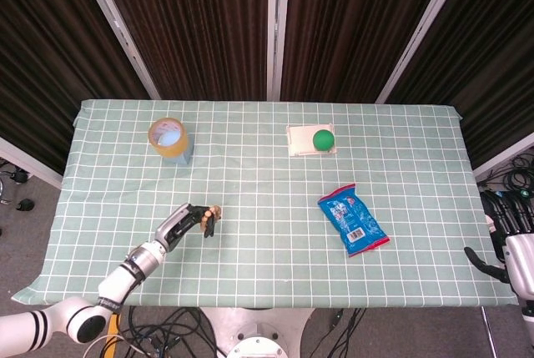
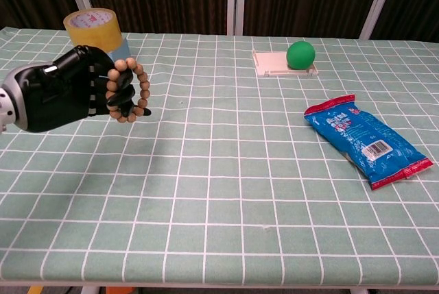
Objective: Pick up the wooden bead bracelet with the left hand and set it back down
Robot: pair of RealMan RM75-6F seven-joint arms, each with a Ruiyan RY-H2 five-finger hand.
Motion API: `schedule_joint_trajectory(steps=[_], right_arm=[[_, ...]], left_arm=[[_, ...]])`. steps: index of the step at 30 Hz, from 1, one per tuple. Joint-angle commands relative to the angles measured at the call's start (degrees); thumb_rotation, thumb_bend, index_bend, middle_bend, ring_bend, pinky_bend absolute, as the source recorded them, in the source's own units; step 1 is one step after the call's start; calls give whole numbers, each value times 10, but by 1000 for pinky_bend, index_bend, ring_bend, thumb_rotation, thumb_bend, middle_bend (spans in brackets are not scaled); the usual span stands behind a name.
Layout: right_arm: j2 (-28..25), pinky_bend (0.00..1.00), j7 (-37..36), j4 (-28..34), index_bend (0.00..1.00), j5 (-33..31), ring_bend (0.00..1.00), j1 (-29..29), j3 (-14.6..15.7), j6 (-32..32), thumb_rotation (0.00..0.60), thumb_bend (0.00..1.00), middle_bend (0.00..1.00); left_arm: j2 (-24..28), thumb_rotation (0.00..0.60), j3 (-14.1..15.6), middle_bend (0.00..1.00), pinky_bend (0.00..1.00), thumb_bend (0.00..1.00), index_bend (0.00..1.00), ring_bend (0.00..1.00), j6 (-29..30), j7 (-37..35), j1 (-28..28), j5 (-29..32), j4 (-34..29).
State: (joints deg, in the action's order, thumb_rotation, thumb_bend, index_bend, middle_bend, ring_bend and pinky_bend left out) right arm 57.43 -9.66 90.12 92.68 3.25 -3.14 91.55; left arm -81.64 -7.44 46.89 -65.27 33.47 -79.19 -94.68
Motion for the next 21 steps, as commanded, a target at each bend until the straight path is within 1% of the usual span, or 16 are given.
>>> schedule_joint_trajectory(steps=[1, 4, 6, 8, 9, 10, 11, 12, 16, 17, 20, 21], right_arm=[[1, 0, -1, -1, 0, 0, 0, 1, 0, -1, 600, 126, 89], [1, 0, -2, -2, 0, 0, 0, 1, 0, -3, 600, 126, 90], [2, 0, -2, -2, 0, 0, 0, 2, 0, -4, 600, 126, 93], [2, 0, -3, -3, 0, -1, 0, 2, 0, -4, 600, 126, 94], [2, 0, -3, -3, 0, -1, 0, 2, 0, -4, 600, 125, 94], [2, 0, -3, -3, 0, -1, 0, 2, 0, -4, 600, 126, 94], [2, 0, -3, -3, 0, 0, 0, 2, 0, -4, 600, 126, 94], [2, 0, -3, -3, 0, 0, 0, 1, 0, -4, 600, 126, 94], [3, 0, -3, -4, 0, -1, 0, 1, 0, -4, 600, 126, 94], [3, 0, -3, -4, 0, -1, 0, 1, 0, -4, 600, 126, 94], [3, 0, -4, -4, 0, -1, 0, 1, 0, -4, 600, 126, 94], [3, 0, -4, -4, 0, -1, 0, 1, 0, -4, 600, 126, 94]], left_arm=[[1, 272, 0, 699, 220, 894, 608, 539, 0, -4, 1, -3, 0], [0, 299, -1, 664, 221, 940, 546, 510, 2, -10, 0, -5, 0], [0, 301, -1, 635, 221, 971, 504, 486, 3, -14, 0, -6, 1], [-1, 293, -2, 611, 221, 985, 467, 465, 7, -18, -2, -7, 2], [-1, 275, -2, 596, 221, 988, 446, 451, 9, -21, -2, -10, 2], [-1, 240, -3, 579, 221, 985, 424, 433, 13, -28, -3, -12, 3], [-2, 198, -4, 560, 221, 962, 402, 415, 17, -32, -5, -13, 4], [-3, 169, -6, 548, 221, 938, 387, 405, 21, -34, -6, -13, 5], [-4, 20, -11, 517, 222, 776, 348, 374, 34, -40, -9, -15, 9], [-4, 3, -11, 513, 222, 735, 346, 374, 37, -40, -9, -16, 10], [-4, 0, -12, 509, 222, 608, 344, 374, 46, -35, -11, -19, 13], [-3, 0, -11, 509, 222, 540, 344, 374, 49, -29, -11, -21, 15]])
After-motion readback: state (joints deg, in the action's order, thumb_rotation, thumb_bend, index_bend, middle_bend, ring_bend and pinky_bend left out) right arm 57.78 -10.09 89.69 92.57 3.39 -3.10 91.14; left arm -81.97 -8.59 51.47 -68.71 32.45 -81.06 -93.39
